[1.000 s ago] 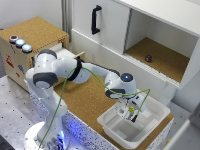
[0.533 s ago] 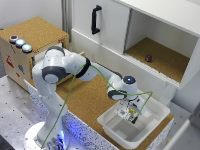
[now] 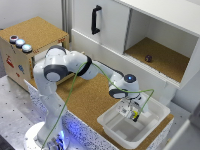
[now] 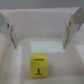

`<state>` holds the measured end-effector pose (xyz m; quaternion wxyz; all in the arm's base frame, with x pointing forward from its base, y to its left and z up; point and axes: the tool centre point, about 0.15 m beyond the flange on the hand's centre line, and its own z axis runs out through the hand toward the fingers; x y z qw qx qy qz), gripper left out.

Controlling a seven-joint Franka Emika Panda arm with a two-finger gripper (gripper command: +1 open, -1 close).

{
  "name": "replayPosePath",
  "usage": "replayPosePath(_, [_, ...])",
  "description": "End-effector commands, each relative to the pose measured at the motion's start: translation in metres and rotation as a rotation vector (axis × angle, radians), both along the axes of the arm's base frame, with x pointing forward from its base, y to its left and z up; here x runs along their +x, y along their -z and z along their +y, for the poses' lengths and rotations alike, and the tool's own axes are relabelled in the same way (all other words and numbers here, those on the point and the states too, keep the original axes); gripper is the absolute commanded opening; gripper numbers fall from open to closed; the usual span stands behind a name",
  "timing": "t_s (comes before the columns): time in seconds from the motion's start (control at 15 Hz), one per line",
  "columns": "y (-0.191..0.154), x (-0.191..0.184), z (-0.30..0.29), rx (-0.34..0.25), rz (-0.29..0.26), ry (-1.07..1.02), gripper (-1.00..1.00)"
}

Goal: Put the yellow block inside the box

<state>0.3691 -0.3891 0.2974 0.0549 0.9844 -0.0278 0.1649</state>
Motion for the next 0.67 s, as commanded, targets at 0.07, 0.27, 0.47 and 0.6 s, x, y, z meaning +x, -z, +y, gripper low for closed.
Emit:
replayPosePath(0.07, [-0.069, -0.046, 0.067, 0.062, -0.19, -0.143, 1.0])
replayPosePath(0.27, [-0.1, -0.061, 0.117, 0.04, -0.206, -0.216, 1.0])
replayPosePath(0.47, [-0.111, -0.074, 0.169, 0.044, -0.183, -0.295, 1.0])
replayPosePath(0.6, [-0.118, -0.078, 0.222, 0.045, -0.161, -0.4, 1.0])
